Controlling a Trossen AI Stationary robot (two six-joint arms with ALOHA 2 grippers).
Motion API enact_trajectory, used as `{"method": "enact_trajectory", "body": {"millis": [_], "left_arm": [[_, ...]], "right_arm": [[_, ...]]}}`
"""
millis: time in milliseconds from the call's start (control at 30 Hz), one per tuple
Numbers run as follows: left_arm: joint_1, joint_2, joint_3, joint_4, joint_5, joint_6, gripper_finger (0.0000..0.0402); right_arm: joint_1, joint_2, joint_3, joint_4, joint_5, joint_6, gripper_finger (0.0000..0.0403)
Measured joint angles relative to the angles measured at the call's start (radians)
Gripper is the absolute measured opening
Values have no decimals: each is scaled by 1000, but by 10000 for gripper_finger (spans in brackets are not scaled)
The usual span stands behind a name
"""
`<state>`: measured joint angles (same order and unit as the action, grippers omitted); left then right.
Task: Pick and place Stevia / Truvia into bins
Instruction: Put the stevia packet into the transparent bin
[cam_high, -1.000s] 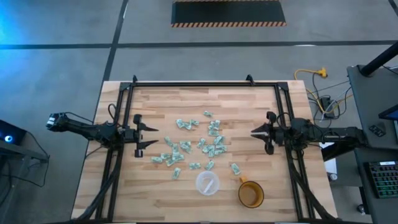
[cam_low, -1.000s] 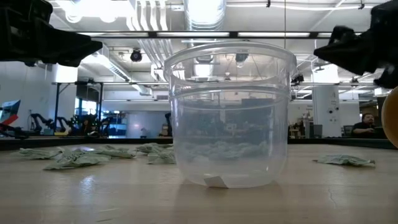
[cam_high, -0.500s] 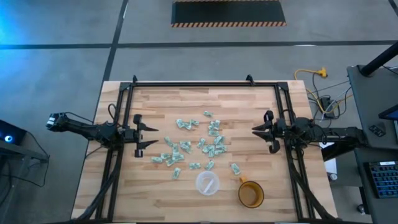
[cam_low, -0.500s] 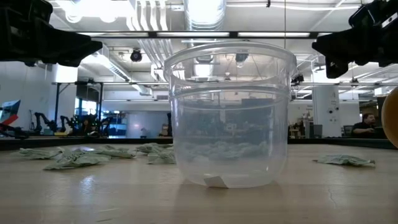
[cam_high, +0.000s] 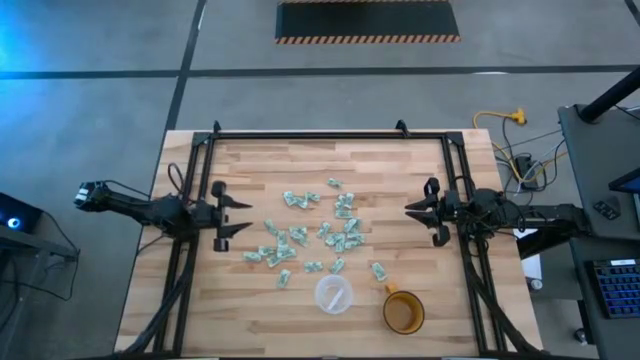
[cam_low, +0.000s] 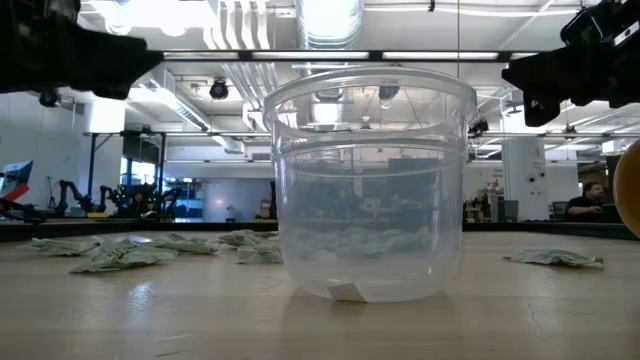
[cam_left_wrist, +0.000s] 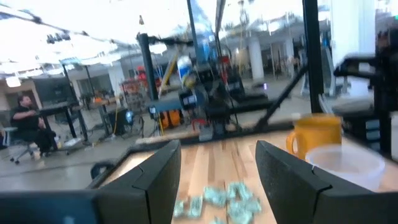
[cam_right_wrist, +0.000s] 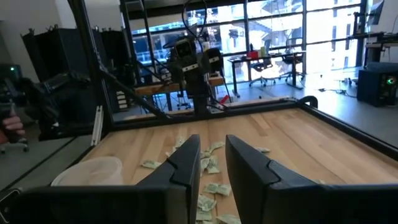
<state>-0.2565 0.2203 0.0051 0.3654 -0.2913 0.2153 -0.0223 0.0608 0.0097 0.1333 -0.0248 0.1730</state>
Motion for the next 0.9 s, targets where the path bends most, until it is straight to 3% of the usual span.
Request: {"method": "enact_trajectory", "body": {"millis": [233, 400, 633, 900], "left_arm": [[0, -1, 0, 186, 1, -51, 192], [0, -1, 0, 307, -2, -52, 192], [0, 0, 0, 325, -270, -79, 192], [1, 135, 2, 328, -369, -79, 192]], "right_arm": [[0, 0, 0, 24, 1, -146, 68], [0, 0, 0, 130, 1, -108, 68], [0, 0, 0, 193, 1, -212, 68], [0, 0, 0, 192, 1, -234, 68]]}}
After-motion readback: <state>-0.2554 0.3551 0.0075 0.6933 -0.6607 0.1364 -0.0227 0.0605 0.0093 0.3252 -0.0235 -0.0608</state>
